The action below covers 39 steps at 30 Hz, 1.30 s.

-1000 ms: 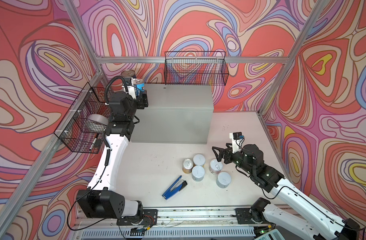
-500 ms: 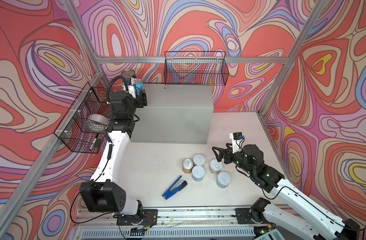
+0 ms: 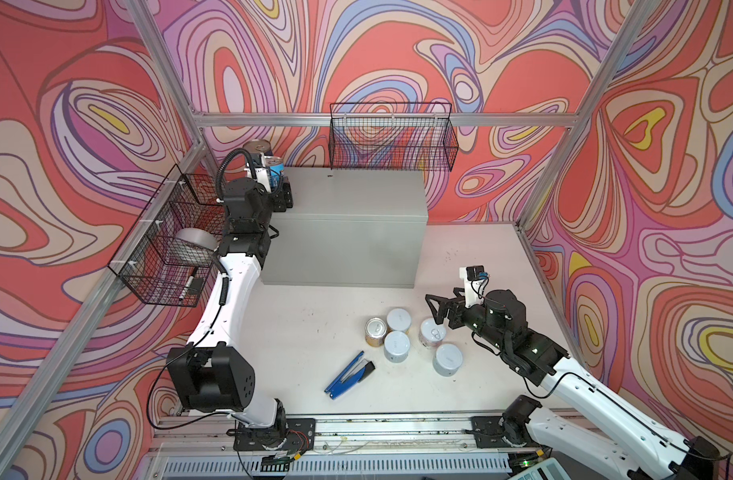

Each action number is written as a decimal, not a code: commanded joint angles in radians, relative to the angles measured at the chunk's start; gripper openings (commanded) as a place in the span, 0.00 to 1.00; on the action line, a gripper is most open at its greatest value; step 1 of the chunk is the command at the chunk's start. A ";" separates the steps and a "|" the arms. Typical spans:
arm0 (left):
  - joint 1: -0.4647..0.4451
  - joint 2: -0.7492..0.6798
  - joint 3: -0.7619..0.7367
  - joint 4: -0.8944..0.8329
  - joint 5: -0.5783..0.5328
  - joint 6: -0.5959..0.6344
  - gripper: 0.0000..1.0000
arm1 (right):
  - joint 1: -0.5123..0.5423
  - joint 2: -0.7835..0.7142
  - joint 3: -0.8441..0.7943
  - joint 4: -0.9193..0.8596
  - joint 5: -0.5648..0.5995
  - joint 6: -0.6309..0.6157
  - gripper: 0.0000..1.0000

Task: Place and organize the canned foods onto the counter
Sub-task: 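Move the can with the left gripper beside the dark blue can on the cabinet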

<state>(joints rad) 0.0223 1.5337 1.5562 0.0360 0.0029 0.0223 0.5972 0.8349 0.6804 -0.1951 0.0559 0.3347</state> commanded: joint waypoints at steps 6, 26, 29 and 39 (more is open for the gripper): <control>0.042 -0.029 -0.010 0.215 -0.013 0.007 0.56 | 0.004 0.007 -0.013 -0.004 0.016 0.004 0.98; 0.059 -0.001 -0.202 0.416 -0.022 -0.043 0.59 | 0.004 0.006 -0.009 -0.029 0.038 0.020 0.99; 0.058 0.003 -0.232 0.449 -0.029 -0.050 0.60 | 0.005 0.011 -0.009 -0.027 0.039 0.018 0.98; 0.059 0.028 -0.243 0.465 -0.024 -0.047 0.61 | 0.004 0.038 -0.004 -0.018 0.040 0.026 0.98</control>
<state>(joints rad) 0.0723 1.5391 1.3281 0.4728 -0.0124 -0.0227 0.5972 0.8646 0.6804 -0.2146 0.0837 0.3515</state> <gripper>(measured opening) 0.869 0.983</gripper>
